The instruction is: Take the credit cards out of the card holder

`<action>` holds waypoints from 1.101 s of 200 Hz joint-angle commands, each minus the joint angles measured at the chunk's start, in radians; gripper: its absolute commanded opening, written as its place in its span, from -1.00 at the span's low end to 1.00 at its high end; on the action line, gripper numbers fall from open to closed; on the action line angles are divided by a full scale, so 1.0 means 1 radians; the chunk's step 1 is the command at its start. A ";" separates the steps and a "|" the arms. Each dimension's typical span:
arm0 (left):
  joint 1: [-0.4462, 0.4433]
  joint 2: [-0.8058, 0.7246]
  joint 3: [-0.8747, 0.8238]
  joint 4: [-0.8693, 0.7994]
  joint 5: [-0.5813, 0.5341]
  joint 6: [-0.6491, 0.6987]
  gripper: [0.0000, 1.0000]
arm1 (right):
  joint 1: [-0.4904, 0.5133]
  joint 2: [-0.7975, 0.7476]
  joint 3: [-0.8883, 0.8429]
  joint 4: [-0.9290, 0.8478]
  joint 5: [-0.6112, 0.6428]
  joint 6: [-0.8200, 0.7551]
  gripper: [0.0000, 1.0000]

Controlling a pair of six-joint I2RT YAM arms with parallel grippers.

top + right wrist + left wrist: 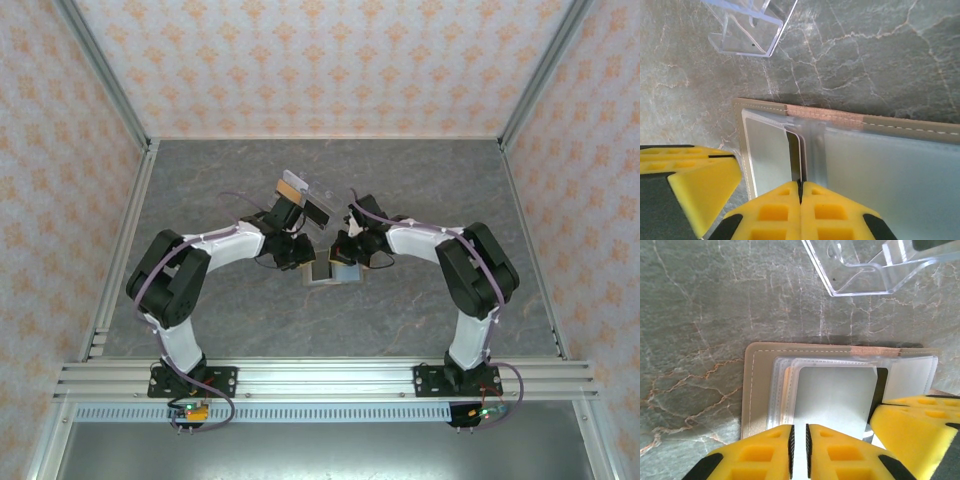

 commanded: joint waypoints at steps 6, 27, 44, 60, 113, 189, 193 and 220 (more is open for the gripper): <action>-0.002 -0.011 0.008 -0.015 -0.008 0.016 -0.68 | -0.008 -0.031 -0.020 0.003 0.044 -0.024 -0.99; -0.002 0.001 0.005 -0.004 0.003 0.010 -0.72 | -0.012 -0.036 -0.027 0.002 0.060 -0.025 -0.99; -0.003 0.008 0.005 0.007 0.016 0.010 -0.76 | -0.012 -0.035 -0.028 -0.006 0.067 -0.032 -0.99; -0.002 0.018 0.007 0.021 0.039 0.010 -0.78 | -0.013 -0.027 -0.025 -0.013 0.066 -0.036 -1.00; -0.003 0.052 0.010 0.037 0.063 0.010 -0.81 | -0.013 -0.009 -0.022 -0.017 0.054 -0.039 -1.00; -0.003 0.070 0.008 -0.013 0.018 0.008 -0.88 | -0.024 -0.034 -0.039 -0.027 0.091 -0.054 -0.99; -0.003 0.069 0.008 -0.015 0.014 0.008 -0.88 | -0.025 -0.038 -0.042 -0.027 0.094 -0.057 -0.99; -0.002 0.064 0.011 -0.023 0.006 0.011 -0.88 | -0.043 -0.051 -0.057 -0.021 0.094 -0.067 -0.99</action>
